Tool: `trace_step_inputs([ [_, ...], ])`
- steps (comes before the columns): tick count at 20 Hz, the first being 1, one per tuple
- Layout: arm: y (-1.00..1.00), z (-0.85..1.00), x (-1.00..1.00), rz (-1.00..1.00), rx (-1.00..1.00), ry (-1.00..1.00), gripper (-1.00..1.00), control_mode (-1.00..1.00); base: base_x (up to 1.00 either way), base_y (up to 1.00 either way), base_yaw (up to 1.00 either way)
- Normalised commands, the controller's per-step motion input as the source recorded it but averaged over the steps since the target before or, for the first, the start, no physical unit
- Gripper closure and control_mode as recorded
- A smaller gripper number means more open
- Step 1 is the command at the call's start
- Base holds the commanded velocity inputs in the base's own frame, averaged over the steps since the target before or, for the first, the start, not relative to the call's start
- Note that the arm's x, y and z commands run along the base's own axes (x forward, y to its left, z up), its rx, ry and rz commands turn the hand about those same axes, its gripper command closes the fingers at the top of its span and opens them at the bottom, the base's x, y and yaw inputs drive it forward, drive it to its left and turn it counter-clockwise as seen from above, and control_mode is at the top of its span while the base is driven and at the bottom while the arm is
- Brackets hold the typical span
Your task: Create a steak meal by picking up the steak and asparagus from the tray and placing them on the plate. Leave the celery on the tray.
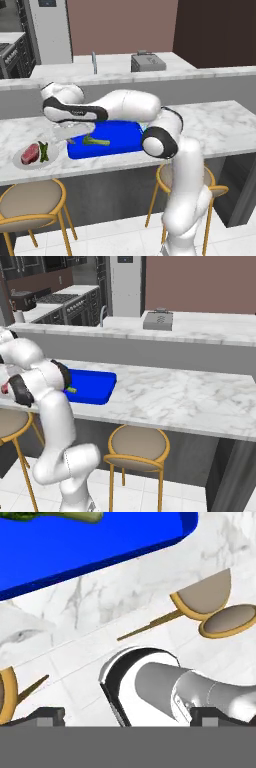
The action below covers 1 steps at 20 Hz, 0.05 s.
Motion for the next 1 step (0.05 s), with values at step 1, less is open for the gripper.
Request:
trace_step_inputs([
  [1, -1.00, -0.21, -0.74, 0.00, 0.44, -0.47, -1.00, -1.00, 0.00, 0.00, 0.00],
])
